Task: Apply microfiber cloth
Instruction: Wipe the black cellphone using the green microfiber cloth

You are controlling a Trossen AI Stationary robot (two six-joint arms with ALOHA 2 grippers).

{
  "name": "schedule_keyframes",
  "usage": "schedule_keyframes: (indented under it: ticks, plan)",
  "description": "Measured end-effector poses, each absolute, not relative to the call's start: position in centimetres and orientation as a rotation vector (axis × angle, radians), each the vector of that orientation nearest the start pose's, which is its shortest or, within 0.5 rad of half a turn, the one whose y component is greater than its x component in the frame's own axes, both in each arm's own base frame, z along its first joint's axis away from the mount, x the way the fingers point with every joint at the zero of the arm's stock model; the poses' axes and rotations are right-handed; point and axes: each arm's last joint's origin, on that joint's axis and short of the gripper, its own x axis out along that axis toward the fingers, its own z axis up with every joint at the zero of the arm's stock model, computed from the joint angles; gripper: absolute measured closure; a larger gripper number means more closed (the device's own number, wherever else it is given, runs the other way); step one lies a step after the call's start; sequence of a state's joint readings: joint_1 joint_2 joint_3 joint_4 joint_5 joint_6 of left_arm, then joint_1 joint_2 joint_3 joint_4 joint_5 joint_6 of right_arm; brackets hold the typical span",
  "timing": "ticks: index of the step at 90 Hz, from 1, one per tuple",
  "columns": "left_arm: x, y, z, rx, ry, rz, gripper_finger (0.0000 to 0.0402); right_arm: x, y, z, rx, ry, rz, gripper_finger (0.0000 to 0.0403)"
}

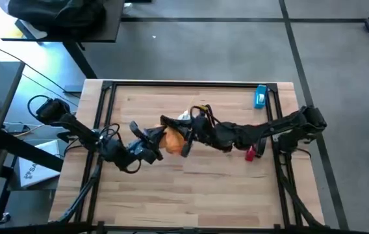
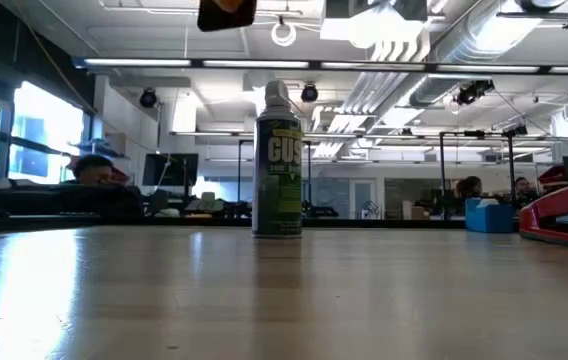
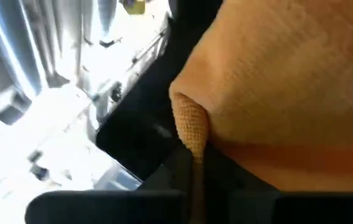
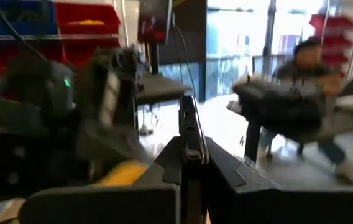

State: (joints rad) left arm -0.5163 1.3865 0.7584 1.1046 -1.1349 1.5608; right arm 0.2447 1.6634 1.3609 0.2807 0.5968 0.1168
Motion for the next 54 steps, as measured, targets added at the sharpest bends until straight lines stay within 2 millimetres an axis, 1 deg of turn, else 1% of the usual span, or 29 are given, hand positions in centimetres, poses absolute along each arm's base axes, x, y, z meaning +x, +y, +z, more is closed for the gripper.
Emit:
schedule_keyframes:
  ticks: [6, 13, 26, 42, 47, 54]
  plan:
    - [25.4, -11.4, 30.8, 1.211, 0.234, 0.702, 0.0401, 38.1, 7.7, 34.6, 0.134, 0.023, -0.355, 0.0396]
    - [25.4, -11.4, 30.8, 1.28, 0.265, 0.695, 0.0401, 38.0, 7.6, 34.5, 0.155, 0.028, -0.355, 0.0396]
    - [25.6, -11.5, 30.4, 1.328, 0.292, 0.661, 0.0401, 37.3, 7.5, 35.4, 0.183, 0.019, -0.311, 0.0396]
    - [26.4, -12.1, 28.7, 1.312, 0.293, 0.559, 0.0401, 35.5, 7.1, 37.8, 0.201, -0.033, -0.3, 0.0396]
    - [26.8, -12.3, 28.1, 1.321, 0.299, 0.55, 0.0401, 35.1, 7.1, 38.1, 0.203, -0.029, -0.3, 0.0396]
    - [27.3, -12.6, 27.2, 1.405, 0.329, 0.53, 0.0401, 35.1, 7.0, 37.9, 0.216, -0.006, -0.298, 0.0396]
